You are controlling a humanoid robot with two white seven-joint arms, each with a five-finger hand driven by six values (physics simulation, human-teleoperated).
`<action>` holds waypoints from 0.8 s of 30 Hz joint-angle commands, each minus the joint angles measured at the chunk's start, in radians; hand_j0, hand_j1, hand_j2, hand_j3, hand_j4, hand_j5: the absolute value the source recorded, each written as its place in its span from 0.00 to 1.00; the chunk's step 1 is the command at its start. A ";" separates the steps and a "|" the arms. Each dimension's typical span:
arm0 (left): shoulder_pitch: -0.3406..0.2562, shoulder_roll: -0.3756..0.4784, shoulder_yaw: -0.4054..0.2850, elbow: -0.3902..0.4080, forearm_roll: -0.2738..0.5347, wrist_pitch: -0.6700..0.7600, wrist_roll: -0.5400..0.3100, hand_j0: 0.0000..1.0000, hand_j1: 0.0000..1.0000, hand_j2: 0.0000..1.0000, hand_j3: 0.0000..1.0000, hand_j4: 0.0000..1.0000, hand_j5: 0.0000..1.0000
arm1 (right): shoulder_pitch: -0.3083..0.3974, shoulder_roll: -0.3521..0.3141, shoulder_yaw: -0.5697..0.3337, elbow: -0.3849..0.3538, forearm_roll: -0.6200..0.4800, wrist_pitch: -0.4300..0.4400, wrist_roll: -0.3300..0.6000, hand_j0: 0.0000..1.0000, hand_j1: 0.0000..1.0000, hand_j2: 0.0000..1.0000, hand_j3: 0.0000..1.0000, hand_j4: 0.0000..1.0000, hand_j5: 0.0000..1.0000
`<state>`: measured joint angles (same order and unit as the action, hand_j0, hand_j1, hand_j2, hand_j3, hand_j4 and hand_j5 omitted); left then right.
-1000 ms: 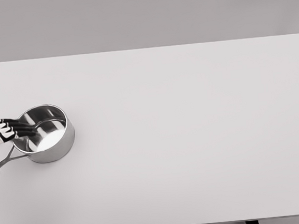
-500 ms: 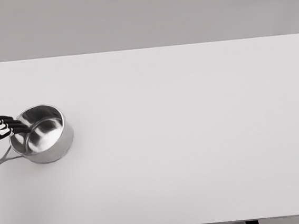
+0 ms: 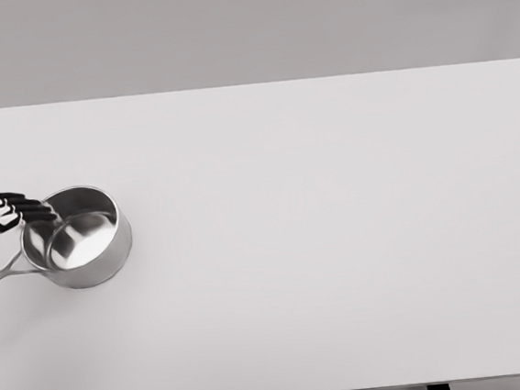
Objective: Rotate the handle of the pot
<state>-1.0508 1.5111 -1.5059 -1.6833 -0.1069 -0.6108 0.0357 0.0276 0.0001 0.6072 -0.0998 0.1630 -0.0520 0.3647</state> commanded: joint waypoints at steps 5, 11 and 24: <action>0.002 0.000 -0.023 -0.018 0.070 0.000 0.001 1.00 1.00 1.00 1.00 1.00 1.00 | 0.000 0.000 0.000 0.000 0.000 0.000 0.000 1.00 1.00 1.00 1.00 1.00 1.00; 0.005 0.000 -0.042 -0.012 0.061 0.000 0.075 1.00 1.00 1.00 1.00 1.00 1.00 | 0.000 0.000 0.000 0.000 0.000 0.000 0.000 1.00 1.00 1.00 1.00 1.00 1.00; 0.005 -0.002 -0.143 -0.007 -0.050 0.000 0.334 1.00 1.00 1.00 1.00 1.00 1.00 | 0.000 0.000 0.000 0.000 0.000 0.000 0.000 1.00 1.00 1.00 1.00 1.00 1.00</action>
<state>-1.0462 1.5098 -1.6402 -1.6937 -0.1356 -0.6096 0.3300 0.0276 0.0001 0.6072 -0.0998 0.1630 -0.0519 0.3647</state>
